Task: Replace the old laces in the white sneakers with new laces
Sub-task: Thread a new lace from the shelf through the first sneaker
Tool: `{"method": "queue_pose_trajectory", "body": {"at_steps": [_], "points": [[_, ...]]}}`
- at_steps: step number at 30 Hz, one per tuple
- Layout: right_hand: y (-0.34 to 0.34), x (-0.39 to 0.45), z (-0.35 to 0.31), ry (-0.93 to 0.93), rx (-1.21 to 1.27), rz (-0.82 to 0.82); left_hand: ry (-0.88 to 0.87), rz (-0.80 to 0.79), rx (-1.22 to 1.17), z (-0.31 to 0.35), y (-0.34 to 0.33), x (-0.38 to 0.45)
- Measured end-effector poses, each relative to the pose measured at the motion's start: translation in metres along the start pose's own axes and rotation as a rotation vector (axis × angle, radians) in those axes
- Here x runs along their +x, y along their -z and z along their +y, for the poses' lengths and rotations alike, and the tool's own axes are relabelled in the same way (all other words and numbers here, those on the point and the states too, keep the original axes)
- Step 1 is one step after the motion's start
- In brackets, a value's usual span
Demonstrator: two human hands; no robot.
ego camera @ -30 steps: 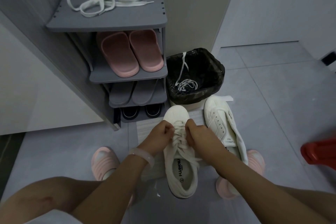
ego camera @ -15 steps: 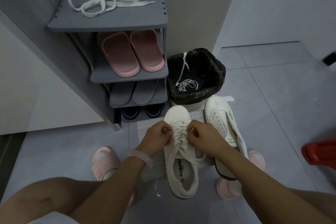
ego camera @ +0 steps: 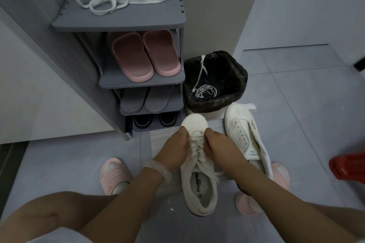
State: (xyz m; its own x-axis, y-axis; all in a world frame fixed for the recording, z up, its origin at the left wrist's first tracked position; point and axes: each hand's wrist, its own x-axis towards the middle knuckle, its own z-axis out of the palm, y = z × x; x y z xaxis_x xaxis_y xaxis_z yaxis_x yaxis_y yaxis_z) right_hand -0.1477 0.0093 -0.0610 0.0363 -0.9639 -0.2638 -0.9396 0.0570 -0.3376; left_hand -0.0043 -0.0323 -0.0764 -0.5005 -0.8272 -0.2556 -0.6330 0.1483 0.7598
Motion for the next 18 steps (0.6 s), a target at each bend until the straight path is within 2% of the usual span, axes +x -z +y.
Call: {"method": "queue_pose_trajectory", "body": {"at_steps": [6,10,18], "points": [[0.005,-0.002,0.003,0.003,0.107,0.015,0.034,-0.022,-0.064,-0.002,0.003,0.002],[0.008,0.001,0.007,-0.082,0.255,0.034,0.128,0.071,-0.246,-0.002,0.004,0.001],[-0.001,0.003,0.004,-0.047,0.025,0.039,-0.018,0.122,0.119,0.001,-0.007,0.007]]}}
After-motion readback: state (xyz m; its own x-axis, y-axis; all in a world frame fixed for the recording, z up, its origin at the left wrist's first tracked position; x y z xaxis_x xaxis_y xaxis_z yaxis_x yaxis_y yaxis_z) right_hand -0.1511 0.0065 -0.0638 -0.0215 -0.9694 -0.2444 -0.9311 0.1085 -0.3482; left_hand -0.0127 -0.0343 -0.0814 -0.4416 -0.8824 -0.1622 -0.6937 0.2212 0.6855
